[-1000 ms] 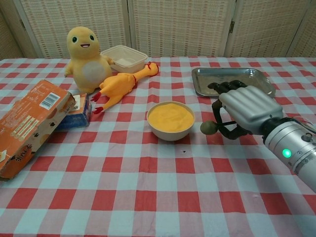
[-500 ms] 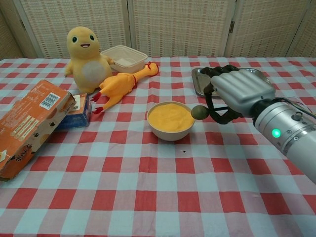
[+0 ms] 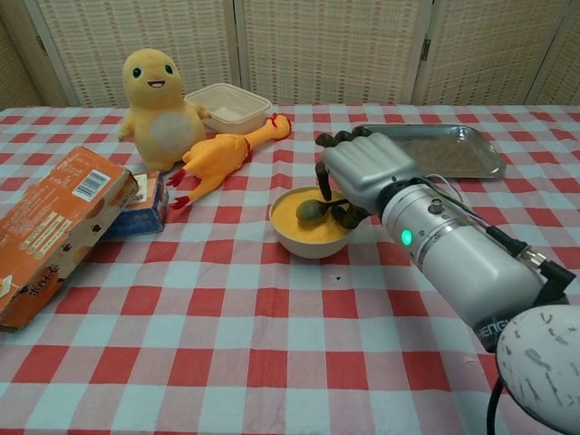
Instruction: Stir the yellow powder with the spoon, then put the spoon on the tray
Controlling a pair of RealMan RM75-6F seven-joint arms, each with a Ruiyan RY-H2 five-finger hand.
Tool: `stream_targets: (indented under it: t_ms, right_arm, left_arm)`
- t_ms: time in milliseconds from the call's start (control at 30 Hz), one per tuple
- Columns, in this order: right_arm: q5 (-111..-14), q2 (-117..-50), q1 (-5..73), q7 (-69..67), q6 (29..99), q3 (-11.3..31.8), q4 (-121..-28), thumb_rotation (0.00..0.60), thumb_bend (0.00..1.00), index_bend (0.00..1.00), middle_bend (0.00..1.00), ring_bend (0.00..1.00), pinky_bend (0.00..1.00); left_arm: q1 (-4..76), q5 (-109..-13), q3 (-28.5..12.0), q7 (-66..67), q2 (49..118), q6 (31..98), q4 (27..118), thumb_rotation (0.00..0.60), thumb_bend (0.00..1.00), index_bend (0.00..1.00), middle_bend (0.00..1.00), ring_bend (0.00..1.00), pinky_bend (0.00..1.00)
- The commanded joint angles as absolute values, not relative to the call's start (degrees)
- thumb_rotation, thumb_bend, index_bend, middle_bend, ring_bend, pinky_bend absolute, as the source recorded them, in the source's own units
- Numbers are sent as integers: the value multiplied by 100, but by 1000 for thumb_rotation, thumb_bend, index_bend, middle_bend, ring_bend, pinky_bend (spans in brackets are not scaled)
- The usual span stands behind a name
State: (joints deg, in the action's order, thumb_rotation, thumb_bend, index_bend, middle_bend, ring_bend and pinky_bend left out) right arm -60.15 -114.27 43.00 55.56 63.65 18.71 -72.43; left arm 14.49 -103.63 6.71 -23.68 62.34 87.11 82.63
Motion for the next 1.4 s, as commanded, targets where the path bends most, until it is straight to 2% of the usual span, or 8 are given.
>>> stream_targets:
  t_ms: [33,233,367,567,667,833,967,1400]
  right_arm:
    - [-5865,-11415,4339,5752,6437,1830,-7425,600,370,236,32,0,0]
    - [-5845,-11276,4365,5754,6561,1777,-7688,600,370,202,32,0,0]
    - [-6293,-10982,4222,5394,6800,1531,-7928,600,368,213,33,0,0]
    - [-7487,-10887,3757,4199,7610,860,-7052,600,328,353,37,0,16]
    - [-7672,-11072,3612,3566,7733,751,-6378,600,321,423,62,0,37]
    - [-7878,-11425,3567,2941,7900,796,-5490,600,312,499,108,0,70]
    - [-7973,-11718,3573,2703,7939,836,-4886,600,308,516,122,0,82]
    - [-8035,-12147,3684,2334,7782,1044,-4067,600,305,532,126,0,83]
  left_arm:
    - [1441,-10378,679,-2368,6230,8731,8263,600,615,0,0,0,91]
    - [1434,-10406,692,-2350,6237,8751,8257,600,612,0,0,0,91]
    - [1437,-10393,688,-2331,6237,8740,8269,600,613,0,0,0,92]
    - [1456,-10359,694,-2242,6236,8643,8317,600,618,0,0,0,92]
    - [1464,-10351,694,-2139,6245,8595,8367,600,617,0,0,0,92]
    - [1479,-10262,683,-1982,6271,8459,8422,600,615,0,0,0,92]
    - [1509,-10160,664,-1892,6258,8315,8500,600,612,0,0,0,93]
    - [1522,-10020,641,-1805,6239,8161,8573,600,609,0,0,0,95]
